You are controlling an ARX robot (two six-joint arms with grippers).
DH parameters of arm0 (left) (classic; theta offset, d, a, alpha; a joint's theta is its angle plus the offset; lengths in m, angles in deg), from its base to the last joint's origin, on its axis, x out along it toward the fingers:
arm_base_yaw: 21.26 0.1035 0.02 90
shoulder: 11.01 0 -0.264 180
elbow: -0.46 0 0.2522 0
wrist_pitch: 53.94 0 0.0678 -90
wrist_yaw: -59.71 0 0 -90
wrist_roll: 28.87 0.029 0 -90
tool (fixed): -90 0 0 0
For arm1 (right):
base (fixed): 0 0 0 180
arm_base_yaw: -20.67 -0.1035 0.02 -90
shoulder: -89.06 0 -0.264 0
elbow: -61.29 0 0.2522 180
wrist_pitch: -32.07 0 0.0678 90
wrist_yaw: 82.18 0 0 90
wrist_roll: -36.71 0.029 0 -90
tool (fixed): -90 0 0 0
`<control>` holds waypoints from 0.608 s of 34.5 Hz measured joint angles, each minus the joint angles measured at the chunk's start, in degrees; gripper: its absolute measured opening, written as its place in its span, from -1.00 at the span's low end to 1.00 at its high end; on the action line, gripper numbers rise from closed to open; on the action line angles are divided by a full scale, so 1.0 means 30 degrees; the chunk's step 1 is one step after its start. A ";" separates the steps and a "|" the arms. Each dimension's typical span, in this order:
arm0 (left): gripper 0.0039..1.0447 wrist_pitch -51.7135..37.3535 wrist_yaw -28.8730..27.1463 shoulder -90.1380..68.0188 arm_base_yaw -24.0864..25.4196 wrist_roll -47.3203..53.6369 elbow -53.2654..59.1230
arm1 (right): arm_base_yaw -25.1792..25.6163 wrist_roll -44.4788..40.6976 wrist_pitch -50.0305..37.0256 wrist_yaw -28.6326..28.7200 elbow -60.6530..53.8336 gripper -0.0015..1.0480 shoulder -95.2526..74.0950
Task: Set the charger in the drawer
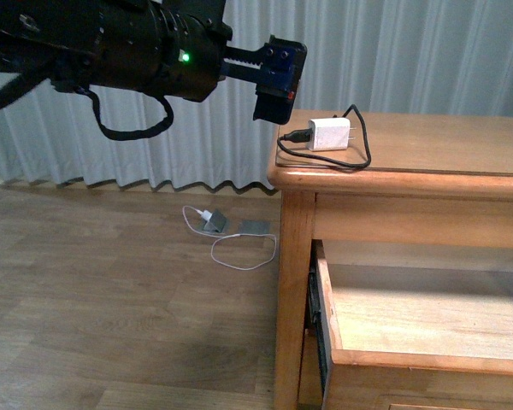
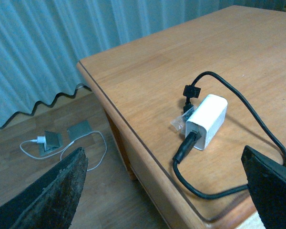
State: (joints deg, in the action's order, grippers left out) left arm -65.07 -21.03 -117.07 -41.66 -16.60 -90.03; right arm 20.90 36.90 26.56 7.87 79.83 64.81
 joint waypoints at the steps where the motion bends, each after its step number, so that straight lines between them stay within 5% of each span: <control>1: 0.88 -0.0175 0.0248 -0.0634 -0.0036 0.0168 -0.0525 | 0.0000 0.0000 0.0000 0.0000 0.0000 0.83 0.0000; 21: 0.88 0.0182 0.3483 -0.6018 -0.0969 0.1617 -0.6513 | 0.0000 0.0000 0.0000 0.0000 0.0000 0.83 0.0000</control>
State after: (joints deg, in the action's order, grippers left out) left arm -64.52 -10.58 -135.13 -44.57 -11.75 -109.57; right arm 20.90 36.90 26.56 7.87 79.83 64.81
